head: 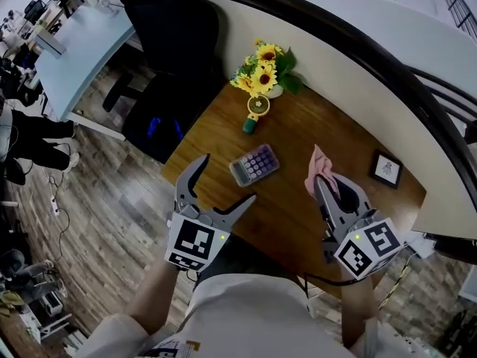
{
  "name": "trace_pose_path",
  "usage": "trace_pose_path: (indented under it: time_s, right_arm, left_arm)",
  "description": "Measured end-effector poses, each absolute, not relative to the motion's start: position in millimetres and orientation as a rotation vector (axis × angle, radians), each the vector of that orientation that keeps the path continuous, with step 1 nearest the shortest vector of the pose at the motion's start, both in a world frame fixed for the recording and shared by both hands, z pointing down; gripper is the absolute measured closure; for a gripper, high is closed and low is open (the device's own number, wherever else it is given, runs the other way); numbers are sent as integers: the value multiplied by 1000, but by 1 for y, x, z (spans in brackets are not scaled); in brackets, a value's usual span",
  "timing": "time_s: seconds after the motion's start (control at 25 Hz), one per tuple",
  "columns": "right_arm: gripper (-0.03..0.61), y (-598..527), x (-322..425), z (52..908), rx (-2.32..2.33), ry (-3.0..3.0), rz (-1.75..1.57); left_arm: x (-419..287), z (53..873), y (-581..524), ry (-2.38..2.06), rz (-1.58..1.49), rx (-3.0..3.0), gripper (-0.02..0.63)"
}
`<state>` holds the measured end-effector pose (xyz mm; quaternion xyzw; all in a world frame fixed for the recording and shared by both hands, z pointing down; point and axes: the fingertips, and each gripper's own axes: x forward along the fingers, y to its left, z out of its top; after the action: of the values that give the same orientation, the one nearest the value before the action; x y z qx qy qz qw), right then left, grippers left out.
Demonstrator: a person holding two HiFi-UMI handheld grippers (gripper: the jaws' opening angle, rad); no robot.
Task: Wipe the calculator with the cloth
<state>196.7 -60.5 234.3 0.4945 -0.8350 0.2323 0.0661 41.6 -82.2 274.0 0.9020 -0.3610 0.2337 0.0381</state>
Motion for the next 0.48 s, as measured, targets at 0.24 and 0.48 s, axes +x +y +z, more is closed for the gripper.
trace_pose_path:
  time_s: [0.24,0.48]
  right_arm:
    - [537,-76,180,272,1469,-2459,754]
    - [537,-97,167,320,1422,-2422,775]
  left_arm:
    - [40,327,-93,-979,806,2755,153]
    - [45,389,-105,-864,882,2723,153]
